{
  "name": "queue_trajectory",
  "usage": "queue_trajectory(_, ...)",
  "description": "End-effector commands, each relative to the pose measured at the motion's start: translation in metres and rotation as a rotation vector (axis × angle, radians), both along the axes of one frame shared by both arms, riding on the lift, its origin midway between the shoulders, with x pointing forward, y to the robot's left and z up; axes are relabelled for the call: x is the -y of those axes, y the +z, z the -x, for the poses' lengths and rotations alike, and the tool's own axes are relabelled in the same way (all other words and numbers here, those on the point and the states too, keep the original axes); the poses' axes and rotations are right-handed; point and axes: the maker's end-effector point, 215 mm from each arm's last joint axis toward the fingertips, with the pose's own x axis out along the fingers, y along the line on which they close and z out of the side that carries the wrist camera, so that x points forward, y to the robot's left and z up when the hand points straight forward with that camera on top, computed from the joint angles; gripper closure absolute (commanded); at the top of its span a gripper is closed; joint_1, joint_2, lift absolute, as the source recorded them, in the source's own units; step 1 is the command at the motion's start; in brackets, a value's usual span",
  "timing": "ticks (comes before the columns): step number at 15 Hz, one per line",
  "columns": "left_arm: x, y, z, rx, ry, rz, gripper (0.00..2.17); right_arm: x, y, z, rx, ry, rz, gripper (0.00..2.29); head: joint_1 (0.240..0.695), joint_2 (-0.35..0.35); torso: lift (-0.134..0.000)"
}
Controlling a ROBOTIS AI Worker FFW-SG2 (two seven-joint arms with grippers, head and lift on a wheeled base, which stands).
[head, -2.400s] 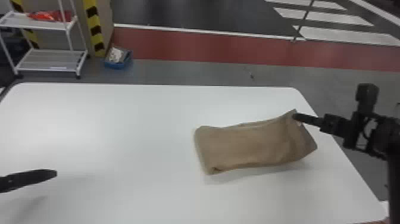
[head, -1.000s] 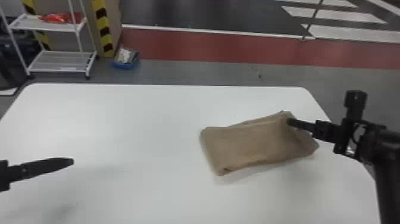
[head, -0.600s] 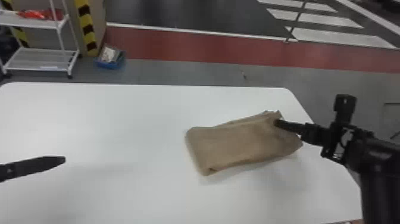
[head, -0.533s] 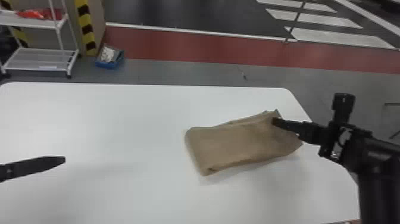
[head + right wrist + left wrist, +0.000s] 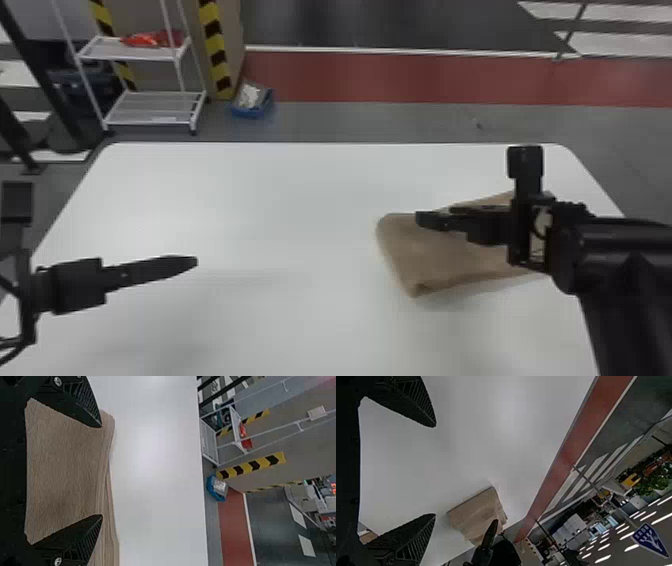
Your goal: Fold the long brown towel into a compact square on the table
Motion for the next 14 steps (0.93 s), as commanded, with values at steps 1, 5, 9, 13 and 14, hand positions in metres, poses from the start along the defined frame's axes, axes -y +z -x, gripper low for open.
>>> queue_trajectory(1,-0.004,-0.002,0.0,-0.005,0.005,-0.006,0.08,-0.06,-0.006,0.011,-0.051,0.083,-0.024,0.08,0.695,0.038,-0.124)
queue_trajectory(5,-0.013,-0.002,0.001,-0.005,0.013,-0.014,0.08,-0.083,-0.022,0.03,-0.156,0.126,0.043,0.12,0.695,0.129,-0.124)
queue_trajectory(9,-0.02,-0.005,0.0,-0.008,0.019,-0.024,0.08,-0.078,-0.023,0.04,-0.209,0.115,0.051,0.35,0.695,0.159,-0.124)
queue_trajectory(13,-0.021,-0.007,0.0,-0.012,0.021,-0.028,0.08,-0.077,-0.017,0.044,-0.231,0.115,0.048,1.31,0.695,0.161,-0.124)
queue_trajectory(14,-0.022,-0.008,0.0,-0.014,0.021,-0.029,0.08,-0.077,-0.015,0.044,-0.229,0.115,0.047,1.47,0.695,0.16,-0.124)
